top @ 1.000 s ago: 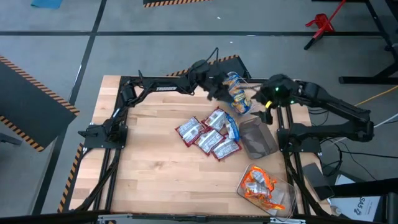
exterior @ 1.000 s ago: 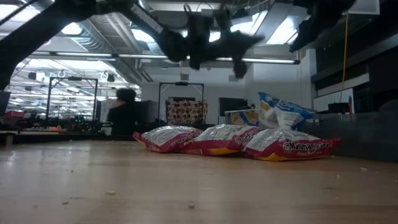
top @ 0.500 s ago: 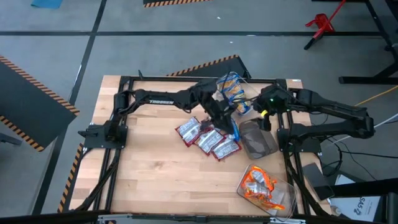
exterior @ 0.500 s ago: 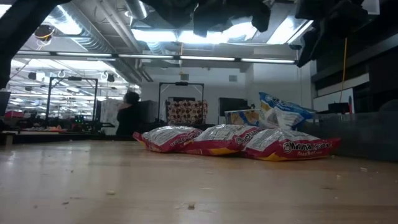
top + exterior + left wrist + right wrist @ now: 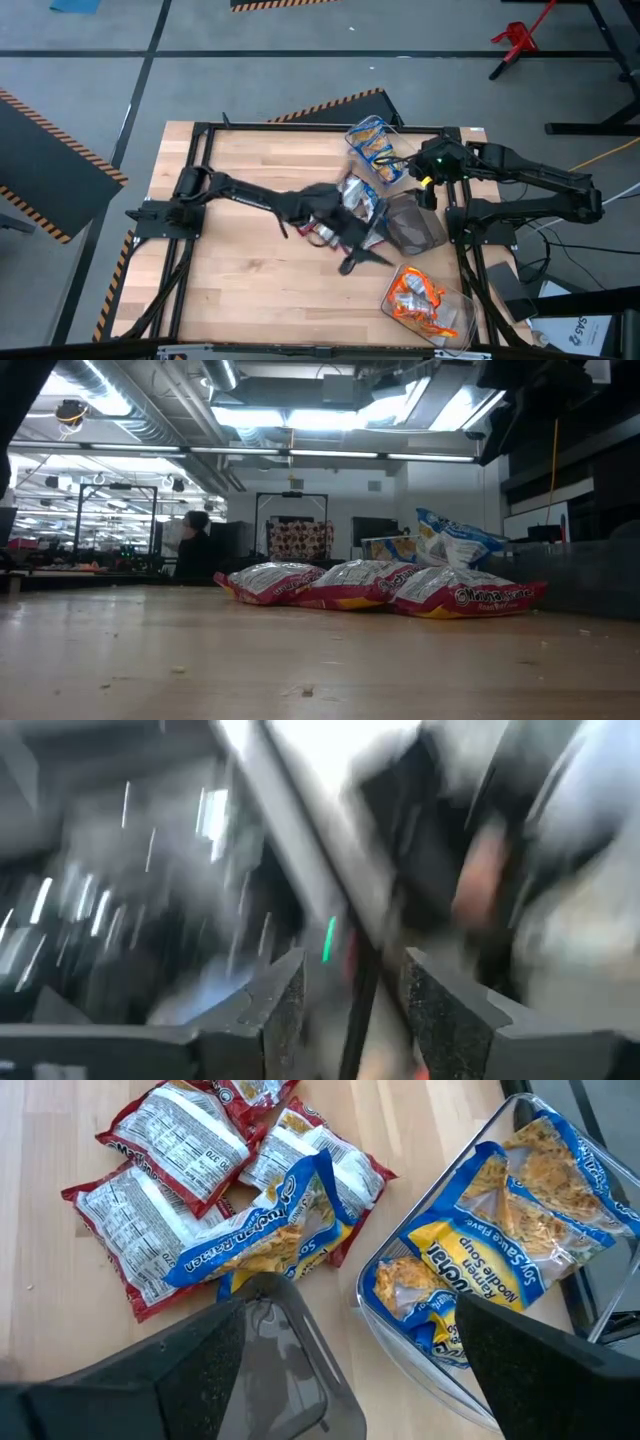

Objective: Sort Maruchan noodles
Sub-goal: Put the blue bag into the top transparent bin

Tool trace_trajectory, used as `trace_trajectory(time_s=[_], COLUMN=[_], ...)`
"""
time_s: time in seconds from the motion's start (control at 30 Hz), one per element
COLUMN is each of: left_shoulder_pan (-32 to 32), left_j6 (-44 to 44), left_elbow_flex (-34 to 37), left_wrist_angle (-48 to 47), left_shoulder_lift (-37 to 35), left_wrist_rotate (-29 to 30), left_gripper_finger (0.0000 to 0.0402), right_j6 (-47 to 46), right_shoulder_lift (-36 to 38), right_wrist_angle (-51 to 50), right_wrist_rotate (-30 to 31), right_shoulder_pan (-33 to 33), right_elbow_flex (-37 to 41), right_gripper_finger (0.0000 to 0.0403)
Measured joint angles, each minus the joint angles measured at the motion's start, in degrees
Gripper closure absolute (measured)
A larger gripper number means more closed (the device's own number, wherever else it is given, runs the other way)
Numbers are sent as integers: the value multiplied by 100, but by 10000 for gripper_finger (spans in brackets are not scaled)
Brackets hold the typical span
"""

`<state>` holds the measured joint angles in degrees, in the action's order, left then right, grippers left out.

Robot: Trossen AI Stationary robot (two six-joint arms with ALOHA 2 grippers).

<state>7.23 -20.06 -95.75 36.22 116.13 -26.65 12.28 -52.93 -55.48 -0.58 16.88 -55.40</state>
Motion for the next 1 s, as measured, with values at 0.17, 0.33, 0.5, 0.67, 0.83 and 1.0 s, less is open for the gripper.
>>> trace_trajectory(time_s=[0.17, 0.33, 0.5, 0.67, 0.83, 1.0], left_shoulder_pan=[-161, -582, -1151, -1549, -1722, -1752], left_j6=[-1729, -1993, -1709, -2096, -2328, -2617], left_elbow_flex=[1, -2, 0, 0, 12, 4], left_wrist_angle=[-2760, -4099, -4568, -4744, -4993, -4880], left_shoulder_lift=[-96, -93, -88, -45, 107, 284], left_wrist_rotate=[2926, 3654, 2886, 2265, 1717, 1616], left_gripper_finger=[232, 232, 232, 232, 232, 232], right_j6=[-1, -1, -1, 10, 14, 18], right_shoulder_lift=[0, 0, 0, 0, -2, -4], right_wrist_angle=[-35, -35, -39, -37, -32, 48], right_wrist_rotate=[1, 49, 50, 48, 48, 46], right_shoulder_pan=[0, 0, 0, 0, 0, 0], right_elbow_flex=[0, 0, 0, 0, 0, 0], right_gripper_finger=[59, 59, 59, 59, 59, 59])
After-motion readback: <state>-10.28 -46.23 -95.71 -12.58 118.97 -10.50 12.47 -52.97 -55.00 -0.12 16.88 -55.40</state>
